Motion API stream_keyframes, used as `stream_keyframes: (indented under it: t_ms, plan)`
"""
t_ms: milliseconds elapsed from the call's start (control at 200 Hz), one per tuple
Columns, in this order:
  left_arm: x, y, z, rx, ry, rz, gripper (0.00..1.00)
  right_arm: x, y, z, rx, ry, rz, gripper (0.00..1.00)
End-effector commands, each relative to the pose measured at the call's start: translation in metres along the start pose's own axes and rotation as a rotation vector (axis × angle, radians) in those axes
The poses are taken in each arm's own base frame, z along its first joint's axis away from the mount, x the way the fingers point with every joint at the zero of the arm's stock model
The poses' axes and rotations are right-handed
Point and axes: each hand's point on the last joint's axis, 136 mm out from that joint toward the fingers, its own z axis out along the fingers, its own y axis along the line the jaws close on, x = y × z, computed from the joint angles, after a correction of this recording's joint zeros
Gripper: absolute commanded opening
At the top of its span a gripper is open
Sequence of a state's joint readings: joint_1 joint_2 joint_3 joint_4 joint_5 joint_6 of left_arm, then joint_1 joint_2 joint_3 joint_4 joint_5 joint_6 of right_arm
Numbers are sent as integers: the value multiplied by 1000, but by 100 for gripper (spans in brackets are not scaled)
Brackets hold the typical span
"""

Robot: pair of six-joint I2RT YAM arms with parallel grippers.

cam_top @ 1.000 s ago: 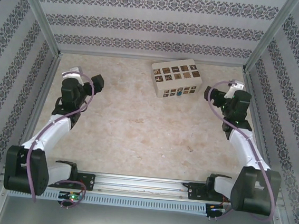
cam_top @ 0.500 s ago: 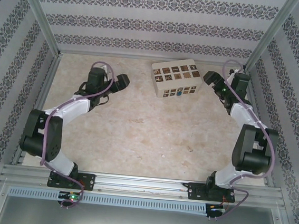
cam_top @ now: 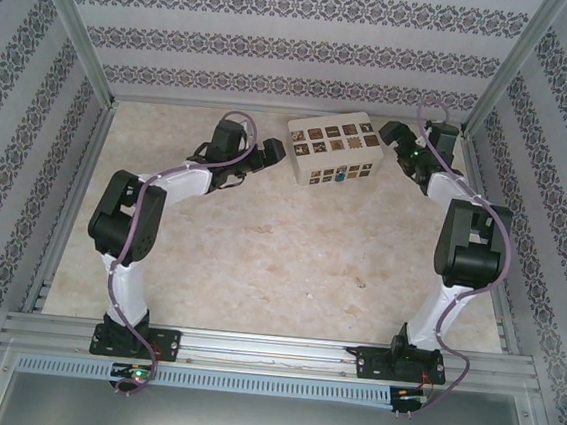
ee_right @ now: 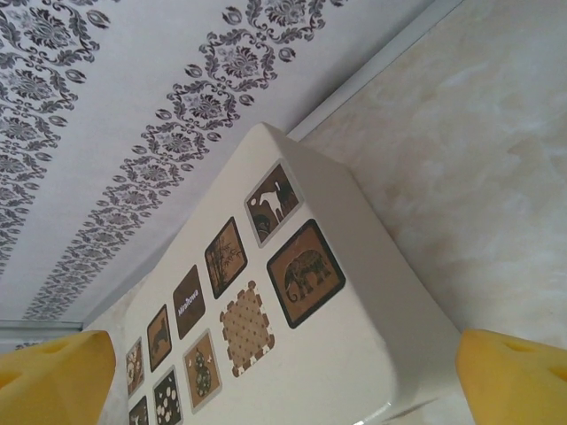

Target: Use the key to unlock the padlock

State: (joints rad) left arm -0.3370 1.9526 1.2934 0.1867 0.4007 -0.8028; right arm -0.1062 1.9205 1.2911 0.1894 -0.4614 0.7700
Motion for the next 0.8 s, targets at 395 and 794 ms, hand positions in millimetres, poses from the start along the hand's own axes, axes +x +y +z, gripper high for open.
stream_keyframes:
  t_ms: [395,794]
  plan:
    - [8,-29,61,99,97,-40,100,8,13,44,19,48,16,98]
    - [19,-41,86,135,152,-49,100,20,4,49,60,104,2,98]
